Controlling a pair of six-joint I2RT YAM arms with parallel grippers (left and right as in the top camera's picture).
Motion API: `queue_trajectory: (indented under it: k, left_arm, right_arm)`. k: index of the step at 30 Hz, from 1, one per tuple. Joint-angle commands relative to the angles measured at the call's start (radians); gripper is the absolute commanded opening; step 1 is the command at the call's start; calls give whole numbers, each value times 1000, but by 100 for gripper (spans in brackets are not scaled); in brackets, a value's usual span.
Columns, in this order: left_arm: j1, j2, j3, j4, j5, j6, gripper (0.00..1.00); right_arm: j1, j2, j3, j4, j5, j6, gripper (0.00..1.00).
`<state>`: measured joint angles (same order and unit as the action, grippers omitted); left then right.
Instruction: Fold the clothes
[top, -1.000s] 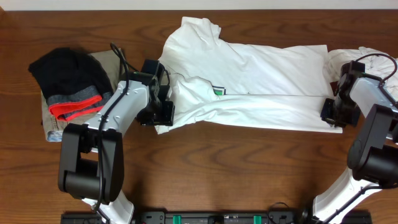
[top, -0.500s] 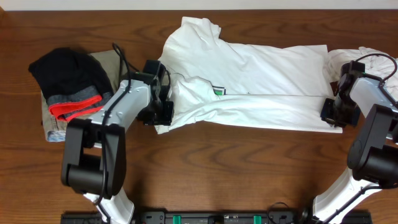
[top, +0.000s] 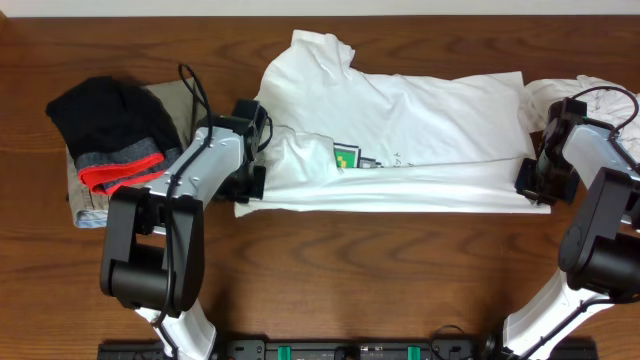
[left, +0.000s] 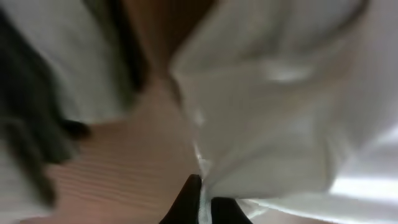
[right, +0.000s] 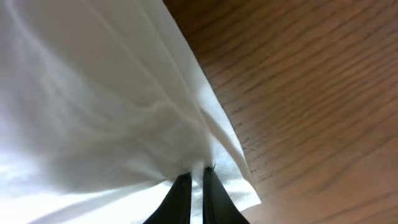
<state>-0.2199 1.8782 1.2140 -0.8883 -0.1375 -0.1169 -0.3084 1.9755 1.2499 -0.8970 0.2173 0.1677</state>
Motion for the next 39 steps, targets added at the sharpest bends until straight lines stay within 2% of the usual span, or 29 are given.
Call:
queue_trajectory:
  k: [1, 3, 7, 8, 10, 13, 15, 20, 24, 30, 34, 39]
  left_arm:
    - [2, 3, 29, 37, -140, -35, 8]
    - [0, 3, 29, 80, -140, -34, 16]
    - [0, 3, 29, 151, -142, 6, 17]
    - [0, 3, 29, 163, -142, 18, 21]
    - [0, 3, 29, 175, -142, 19, 22]
    - [-1, 3, 30, 145, -140, 17, 22]
    - [-8, -7, 35, 72, -119, 1, 22]
    - [-24, -66, 36, -56, 140, -31, 22]
    - [-24, -74, 35, -68, 246, -35, 25]
    - [-23, -73, -6, -25, 229, -84, 36]
    - [-23, -72, -42, 7, 220, -88, 37]
    - [-23, -70, -50, 11, 91, -145, 37]
  right_arm:
    - [-6, 7, -21, -3, -12, -8, 7]
    - [-6, 7, -21, -3, -12, -8, 7]
    - [-6, 7, -21, -3, -12, -8, 7]
    - [-6, 7, -21, -3, -12, -8, 7]
    - [-6, 7, -21, -3, -12, -8, 7]
    - [-6, 7, -21, -3, -12, -8, 7]
    - [-6, 7, -21, -3, -12, -8, 7]
    - [-8, 7, -21, 5, -12, -8, 7]
    - [-8, 7, -21, 7, -13, -8, 7]
    - [-8, 7, -21, -1, -12, -8, 7]
    - [-8, 7, -21, 0, -12, -8, 7]
    - [-8, 7, -21, -6, -13, -8, 7]
